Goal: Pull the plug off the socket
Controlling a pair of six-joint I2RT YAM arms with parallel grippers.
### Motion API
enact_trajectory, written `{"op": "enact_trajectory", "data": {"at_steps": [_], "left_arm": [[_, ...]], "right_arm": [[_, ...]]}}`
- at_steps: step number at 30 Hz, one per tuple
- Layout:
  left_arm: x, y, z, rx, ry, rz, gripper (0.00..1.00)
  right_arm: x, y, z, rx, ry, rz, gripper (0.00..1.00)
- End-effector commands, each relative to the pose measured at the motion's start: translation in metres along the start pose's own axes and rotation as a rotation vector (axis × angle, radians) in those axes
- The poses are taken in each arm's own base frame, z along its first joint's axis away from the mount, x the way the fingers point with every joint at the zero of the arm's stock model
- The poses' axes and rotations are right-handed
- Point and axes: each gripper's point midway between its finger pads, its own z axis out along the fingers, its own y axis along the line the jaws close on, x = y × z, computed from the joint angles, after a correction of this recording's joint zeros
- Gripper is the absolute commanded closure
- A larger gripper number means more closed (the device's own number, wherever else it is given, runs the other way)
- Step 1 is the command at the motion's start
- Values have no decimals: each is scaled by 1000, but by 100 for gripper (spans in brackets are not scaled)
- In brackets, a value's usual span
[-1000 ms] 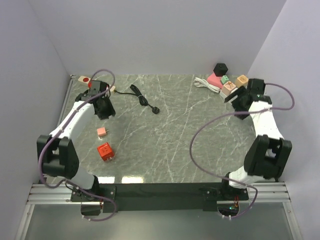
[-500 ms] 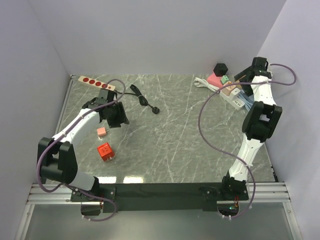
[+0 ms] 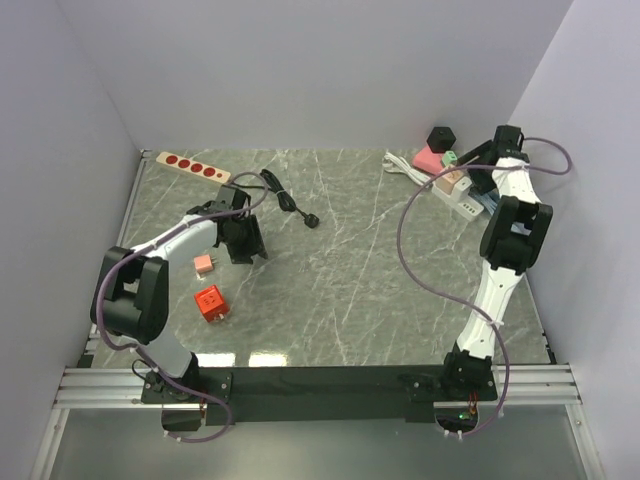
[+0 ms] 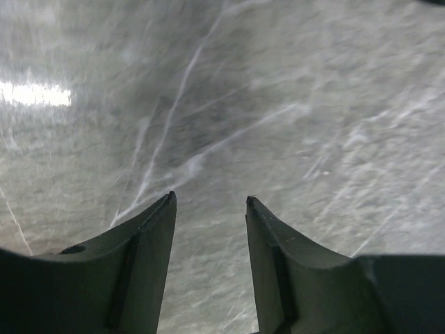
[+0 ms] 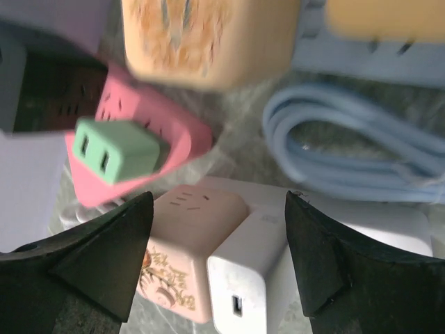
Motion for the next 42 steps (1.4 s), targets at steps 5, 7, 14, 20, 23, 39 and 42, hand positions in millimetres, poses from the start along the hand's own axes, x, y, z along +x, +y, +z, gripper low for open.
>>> {"op": "enact_trajectory", "data": {"at_steps": [5,7,14,20,23,39,42], "left_arm": [[-3,1,-2,3,-42,-19,50],[-1,2,-3,3,-44,-15,51],[11,4,-6,35,-43,-20,51],[21,6,5,38,-25,-11,52],[17,1,6,43,-31,9,52],[18,-45,52,95,10,190,56],[40,-71,48,155,32,220,58]], "right_arm": [[136,10,-37,-75,232,-160,20],[185,10,-52,-69,294,-226,20],[328,4,-113,-71,455,-320,20],[409,-14,-162,-95,553,-429,20],[423,-19,-187,-129,554,-476,19],[375,32,-245,-274,410,-559,19],[372,39,-247,-284,399,-567,19]]}}
